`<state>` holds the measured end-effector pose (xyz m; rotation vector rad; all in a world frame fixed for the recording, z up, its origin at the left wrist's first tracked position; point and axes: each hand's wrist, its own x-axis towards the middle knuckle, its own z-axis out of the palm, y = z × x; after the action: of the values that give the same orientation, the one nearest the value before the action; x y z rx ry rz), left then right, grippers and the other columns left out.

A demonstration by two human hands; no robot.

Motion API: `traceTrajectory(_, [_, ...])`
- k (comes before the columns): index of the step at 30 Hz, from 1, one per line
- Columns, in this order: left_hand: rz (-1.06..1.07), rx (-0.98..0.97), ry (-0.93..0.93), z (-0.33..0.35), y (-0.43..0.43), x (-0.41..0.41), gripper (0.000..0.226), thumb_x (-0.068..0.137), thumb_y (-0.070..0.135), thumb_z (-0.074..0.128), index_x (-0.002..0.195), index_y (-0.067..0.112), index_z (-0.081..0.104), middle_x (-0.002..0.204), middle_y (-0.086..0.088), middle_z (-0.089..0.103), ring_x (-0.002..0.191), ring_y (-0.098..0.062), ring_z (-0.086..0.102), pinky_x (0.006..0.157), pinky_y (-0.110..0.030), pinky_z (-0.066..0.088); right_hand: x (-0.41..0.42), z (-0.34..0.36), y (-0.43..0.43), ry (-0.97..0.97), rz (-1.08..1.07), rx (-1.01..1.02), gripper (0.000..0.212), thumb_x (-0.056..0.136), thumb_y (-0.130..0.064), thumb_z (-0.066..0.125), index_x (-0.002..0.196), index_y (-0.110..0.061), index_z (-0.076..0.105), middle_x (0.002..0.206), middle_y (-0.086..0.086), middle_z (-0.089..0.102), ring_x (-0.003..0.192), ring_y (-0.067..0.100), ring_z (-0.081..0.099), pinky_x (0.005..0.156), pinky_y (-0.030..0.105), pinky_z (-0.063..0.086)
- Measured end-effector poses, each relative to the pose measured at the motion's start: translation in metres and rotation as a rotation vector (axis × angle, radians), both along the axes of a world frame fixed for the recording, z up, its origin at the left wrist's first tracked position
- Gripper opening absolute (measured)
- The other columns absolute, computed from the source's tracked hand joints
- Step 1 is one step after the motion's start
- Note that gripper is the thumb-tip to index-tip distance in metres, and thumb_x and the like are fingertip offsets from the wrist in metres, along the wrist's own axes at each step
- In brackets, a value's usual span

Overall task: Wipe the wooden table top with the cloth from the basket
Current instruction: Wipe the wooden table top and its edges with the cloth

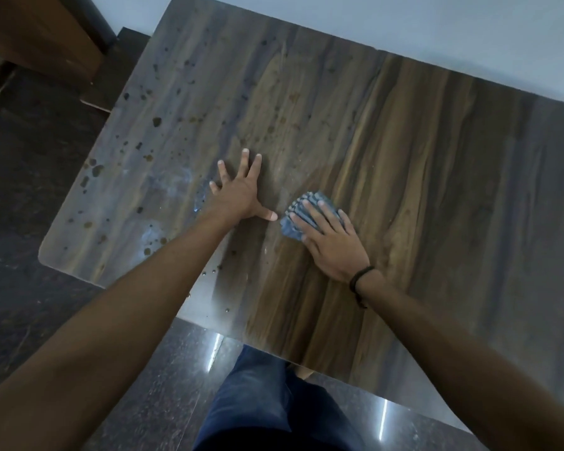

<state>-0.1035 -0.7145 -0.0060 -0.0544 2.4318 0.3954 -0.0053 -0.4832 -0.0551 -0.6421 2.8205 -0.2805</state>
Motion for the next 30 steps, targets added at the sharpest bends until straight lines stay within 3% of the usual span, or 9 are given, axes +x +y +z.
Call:
traceTrajectory(3, [-0.047, 0.034, -0.011, 0.006, 0.001, -0.035, 0.139, 0.064, 0.043, 0.091, 0.157, 0.040, -0.013, 0.161, 0.010, -0.032, 0.145, -0.046, -0.026, 0.111, -0.076, 0.002, -0.061, -0.001, 0.020, 0.041, -0.115, 0.007, 0.052, 0.107, -0.040, 0.026, 0.158, -0.043, 0.017, 0.168, -0.007, 0.016, 0.155, 0.021, 0.011, 0.121, 0.056, 0.018])
traceTrajectory(7, [-0.109, 0.009, -0.061, 0.002, 0.002, -0.049, 0.139, 0.063, 0.043, 0.092, 0.155, 0.047, -0.012, 0.160, 0.012, -0.033, 0.144, -0.046, -0.028, 0.109, -0.078, 0.003, -0.120, 0.008, 0.024, -0.037, -0.447, -0.051, 0.052, 0.108, -0.041, 0.025, 0.159, -0.042, 0.013, 0.169, -0.007, 0.005, 0.156, 0.021, 0.000, 0.123, 0.056, 0.008])
traceTrajectory(11, [-0.113, 0.003, -0.058, -0.002, 0.001, -0.049, 0.140, 0.062, 0.042, 0.092, 0.155, 0.046, -0.012, 0.160, 0.012, -0.034, 0.144, -0.046, -0.030, 0.109, -0.079, 0.003, -0.051, 0.004, -0.001, -0.020, -0.146, -0.006, 0.053, 0.107, -0.041, 0.026, 0.159, -0.042, 0.013, 0.169, -0.007, 0.010, 0.156, 0.021, 0.004, 0.123, 0.053, 0.009])
traceTrajectory(13, [-0.117, -0.001, -0.066, -0.002, 0.003, -0.051, 0.140, 0.063, 0.041, 0.092, 0.155, 0.046, -0.013, 0.159, 0.012, -0.035, 0.144, -0.046, -0.030, 0.109, -0.079, 0.003, -0.057, 0.002, 0.014, 0.001, -0.068, 0.000, 0.052, 0.107, -0.041, 0.027, 0.158, -0.044, 0.016, 0.168, -0.009, 0.014, 0.155, 0.019, 0.009, 0.123, 0.052, 0.013])
traceTrajectory(15, [-0.122, -0.002, -0.079, -0.001, 0.005, -0.054, 0.140, 0.064, 0.040, 0.092, 0.155, 0.045, -0.014, 0.159, 0.011, -0.036, 0.143, -0.046, -0.031, 0.108, -0.080, 0.004, -0.106, 0.002, 0.030, 0.039, -0.153, 0.001, 0.052, 0.107, -0.040, 0.028, 0.158, -0.042, 0.020, 0.167, -0.007, 0.017, 0.154, 0.022, 0.013, 0.121, 0.057, 0.019])
traceTrajectory(19, [-0.121, -0.014, -0.091, 0.000, 0.007, -0.054, 0.141, 0.064, 0.037, 0.092, 0.156, 0.043, -0.014, 0.159, 0.010, -0.037, 0.143, -0.046, -0.032, 0.108, -0.080, 0.004, -0.175, 0.009, 0.036, -0.042, -0.453, -0.064, 0.052, 0.108, -0.040, 0.026, 0.159, -0.041, 0.015, 0.169, -0.006, 0.007, 0.156, 0.022, 0.002, 0.122, 0.058, 0.009])
traceTrajectory(24, [-0.077, 0.021, -0.037, -0.001, 0.004, -0.073, 0.128, 0.064, 0.038, 0.092, 0.158, 0.040, 0.005, 0.164, 0.011, -0.023, 0.146, -0.044, -0.026, 0.108, -0.080, 0.006, -0.087, 0.001, 0.005, -0.005, -0.162, -0.018, 0.053, 0.106, -0.042, 0.023, 0.159, -0.040, 0.019, 0.168, -0.006, 0.015, 0.155, 0.022, 0.008, 0.122, 0.053, 0.014])
traceTrajectory(26, [-0.059, 0.017, 0.012, 0.000, 0.005, -0.089, 0.128, 0.063, 0.041, 0.092, 0.157, 0.040, 0.006, 0.165, 0.009, -0.021, 0.147, -0.043, -0.025, 0.109, -0.079, 0.004, -0.101, -0.002, 0.018, 0.009, -0.107, -0.006, 0.053, 0.105, -0.042, 0.023, 0.158, -0.041, 0.020, 0.167, -0.008, 0.019, 0.155, 0.020, 0.013, 0.122, 0.053, 0.019])
traceTrajectory(30, [-0.111, 0.016, 0.022, 0.002, 0.014, -0.127, 0.137, 0.060, 0.047, 0.092, 0.157, 0.044, -0.005, 0.162, 0.010, -0.031, 0.146, -0.040, -0.029, 0.109, -0.078, 0.000, -0.205, 0.004, 0.042, -0.031, -0.356, -0.049, 0.052, 0.108, -0.041, 0.025, 0.159, -0.041, 0.016, 0.169, -0.007, 0.010, 0.155, 0.021, 0.005, 0.123, 0.056, 0.011])
